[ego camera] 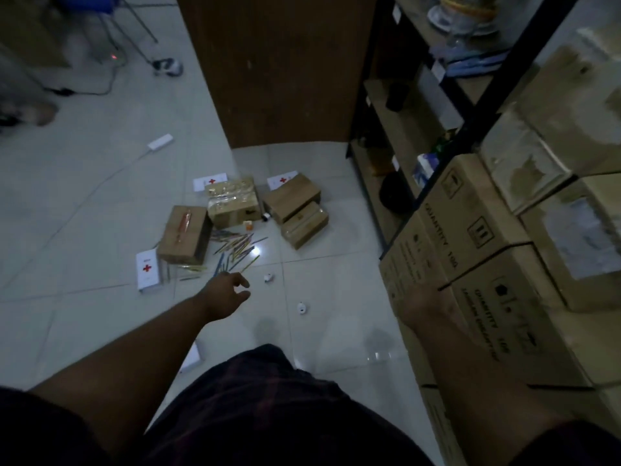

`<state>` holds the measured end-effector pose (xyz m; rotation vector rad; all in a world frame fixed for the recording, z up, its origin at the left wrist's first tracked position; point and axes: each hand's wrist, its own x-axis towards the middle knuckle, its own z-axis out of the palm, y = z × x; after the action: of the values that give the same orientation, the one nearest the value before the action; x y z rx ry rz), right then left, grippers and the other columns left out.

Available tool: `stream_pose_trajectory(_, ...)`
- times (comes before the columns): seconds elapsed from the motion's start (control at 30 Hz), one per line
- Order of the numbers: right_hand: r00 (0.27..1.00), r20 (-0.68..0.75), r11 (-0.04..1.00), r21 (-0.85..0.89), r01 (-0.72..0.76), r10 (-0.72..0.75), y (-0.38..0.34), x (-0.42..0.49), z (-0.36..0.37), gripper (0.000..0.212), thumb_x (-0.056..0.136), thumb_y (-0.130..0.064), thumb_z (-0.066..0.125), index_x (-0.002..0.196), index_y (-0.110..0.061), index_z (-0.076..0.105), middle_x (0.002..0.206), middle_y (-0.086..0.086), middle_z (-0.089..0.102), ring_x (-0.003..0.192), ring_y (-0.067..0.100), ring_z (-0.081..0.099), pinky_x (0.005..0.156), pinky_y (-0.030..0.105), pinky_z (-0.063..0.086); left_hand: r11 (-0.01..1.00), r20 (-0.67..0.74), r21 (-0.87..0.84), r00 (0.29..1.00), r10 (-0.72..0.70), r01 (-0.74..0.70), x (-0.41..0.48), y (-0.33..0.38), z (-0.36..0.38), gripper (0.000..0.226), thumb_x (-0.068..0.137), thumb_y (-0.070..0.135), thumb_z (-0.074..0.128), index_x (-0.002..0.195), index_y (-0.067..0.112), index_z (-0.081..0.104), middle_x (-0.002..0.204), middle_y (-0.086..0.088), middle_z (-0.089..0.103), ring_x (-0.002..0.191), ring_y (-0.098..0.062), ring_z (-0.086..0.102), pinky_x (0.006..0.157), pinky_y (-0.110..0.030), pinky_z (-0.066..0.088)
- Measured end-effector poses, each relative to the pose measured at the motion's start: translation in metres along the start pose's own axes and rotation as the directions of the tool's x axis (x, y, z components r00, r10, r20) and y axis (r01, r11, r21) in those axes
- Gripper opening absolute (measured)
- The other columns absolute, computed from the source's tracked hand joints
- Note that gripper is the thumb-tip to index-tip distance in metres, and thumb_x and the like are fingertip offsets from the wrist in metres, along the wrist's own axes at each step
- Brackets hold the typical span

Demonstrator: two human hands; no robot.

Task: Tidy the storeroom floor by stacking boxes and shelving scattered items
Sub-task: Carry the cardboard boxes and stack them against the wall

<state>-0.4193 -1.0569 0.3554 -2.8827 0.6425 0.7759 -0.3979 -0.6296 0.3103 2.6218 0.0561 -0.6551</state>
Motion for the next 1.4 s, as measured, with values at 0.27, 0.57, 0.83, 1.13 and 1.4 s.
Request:
stream_pose_trajectory(0.27,0.976,-0.109,0.982,-0.022,0.186,-0.187,-0.068,-0.041,0.022,0.027,0.1,-0.033,0.053,0.117,-0.015,0.063,0.13,0.007,0.062,0.117,0.028,0.059,0.087,0.029,0.045,0.988,-0.105,-0.117,0.988,-0.112,0.1,-0.038,-0.08,-0.015,0.025,0.093,0.041,0.068,0.112,0.025,0.069,0.122,-0.007,0.062,0.109,-0.021,0.06,0.094,-0.035,0.049)
stream_pose_trajectory(0.57,0.922,-0.253,0.956,-0.119,0.27,-0.292,-0.147,-0.126,0.071,0.022,0.074,-0.019,0.069,0.06,-0.019,0.052,0.06,0.006,0.048,0.049,0.024,0.044,0.046,0.031,0.041,0.975,-0.065,-0.216,0.996,-0.062,0.047,-0.111,-0.186,-0.033,0.028,0.095,0.037,0.067,0.119,0.022,0.068,0.122,-0.006,0.06,0.109,-0.02,0.059,0.093,-0.033,0.048)
stream_pose_trajectory(0.83,0.971,-0.113,0.973,-0.122,0.198,-0.212,-0.269,-0.179,0.134,0.033,0.098,-0.043,0.047,0.101,-0.018,0.069,0.104,0.003,0.071,0.091,0.024,0.067,0.067,0.025,0.042,0.963,-0.069,-0.244,0.989,-0.134,0.114,-0.153,-0.305,-0.067,0.034,0.095,0.037,0.068,0.124,0.02,0.066,0.127,-0.008,0.06,0.108,-0.018,0.057,0.091,-0.032,0.047)
stream_pose_trajectory(1.13,0.944,-0.095,0.948,-0.084,0.308,-0.315,-0.335,-0.171,0.14,0.053,0.1,-0.046,0.049,0.149,-0.025,0.043,0.124,0.003,0.067,0.111,0.025,0.065,0.082,0.033,0.049,0.958,-0.066,-0.265,0.989,-0.136,0.114,-0.116,-0.353,-0.11,0.034,0.094,0.037,0.069,0.123,0.021,0.064,0.13,-0.008,0.06,0.119,-0.023,0.057,0.095,-0.035,0.047)
stream_pose_trajectory(1.4,0.987,-0.038,0.987,0.007,0.159,-0.158,-0.407,-0.084,0.122,0.066,0.099,-0.05,0.044,0.157,-0.023,0.028,0.133,0.01,0.063,0.116,0.031,0.063,0.093,0.041,0.053,0.962,-0.109,-0.262,0.989,-0.104,0.072,-0.028,-0.366,-0.189,0.038,0.094,0.036,0.071,0.127,0.02,0.062,0.134,-0.006,0.059,0.126,-0.024,0.053,0.101,-0.038,0.046)
